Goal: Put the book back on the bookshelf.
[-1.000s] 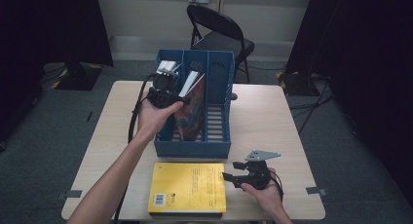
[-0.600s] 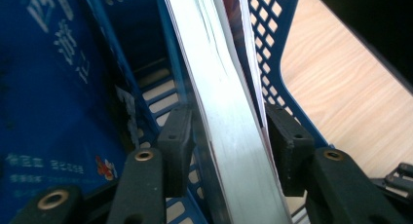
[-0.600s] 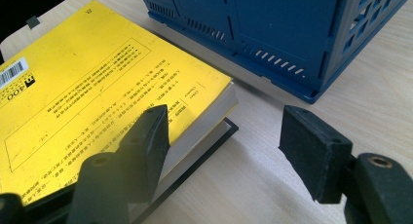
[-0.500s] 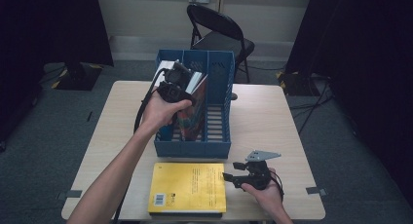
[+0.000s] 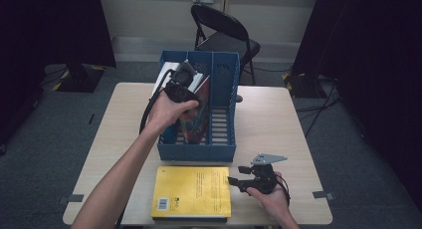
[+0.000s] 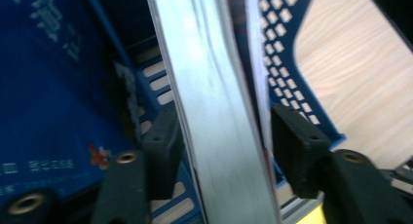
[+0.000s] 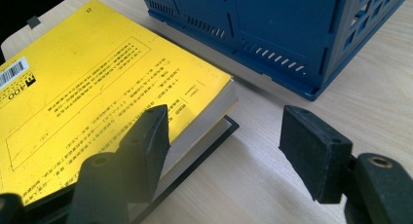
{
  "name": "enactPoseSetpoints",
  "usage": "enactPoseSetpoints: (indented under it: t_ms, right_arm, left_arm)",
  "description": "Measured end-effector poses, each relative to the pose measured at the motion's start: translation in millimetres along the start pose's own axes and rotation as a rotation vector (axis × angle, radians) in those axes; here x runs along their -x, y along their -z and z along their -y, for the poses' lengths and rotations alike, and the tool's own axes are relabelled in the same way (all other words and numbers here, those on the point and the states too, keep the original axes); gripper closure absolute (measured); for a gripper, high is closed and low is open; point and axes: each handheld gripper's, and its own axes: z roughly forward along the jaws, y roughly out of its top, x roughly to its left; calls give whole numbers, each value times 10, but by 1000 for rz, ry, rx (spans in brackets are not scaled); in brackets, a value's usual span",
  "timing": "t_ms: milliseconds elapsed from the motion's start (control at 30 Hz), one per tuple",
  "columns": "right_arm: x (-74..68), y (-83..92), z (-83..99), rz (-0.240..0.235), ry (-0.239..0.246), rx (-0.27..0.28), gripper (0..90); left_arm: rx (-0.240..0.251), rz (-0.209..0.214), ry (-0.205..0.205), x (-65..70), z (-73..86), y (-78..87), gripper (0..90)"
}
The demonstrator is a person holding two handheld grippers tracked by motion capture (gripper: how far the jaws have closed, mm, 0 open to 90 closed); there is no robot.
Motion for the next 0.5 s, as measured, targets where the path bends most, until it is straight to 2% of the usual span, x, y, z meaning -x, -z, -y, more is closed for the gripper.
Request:
enactPoseSetpoints:
  t_ms: [33,100,133,200,333,400,467,500]
  right_arm:
    - [0,-1,0,0,-2,0,344]
    - [1,1,-2,-2,-8,-2,345]
    - [4,0,-1,-3,-8,-3,344]
    - [8,-1,-3,-6,-10,-3,345]
    - [7,8,-2,-9,-15,-2,345]
    - [9,11,1,-10,-15,-2,345]
    - [14,12,5,-12,-16,-2,345]
    - [17,10,7,-12,-15,-3,345]
  left_arm:
    - [-6,-5,5,-13,-8,-13,553]
    - [-29,-10,13,-34,-24,-44,574]
    - [-57,-21,13,-30,-35,-62,584]
    - [-88,-32,6,-21,-58,-95,581]
    - [-162,-61,-16,0,-98,-149,659]
    - [-187,-65,-26,-19,-121,-156,669]
    - [-209,-67,-7,-28,-143,-166,674]
    - [-229,-68,-17,-42,-163,-163,670]
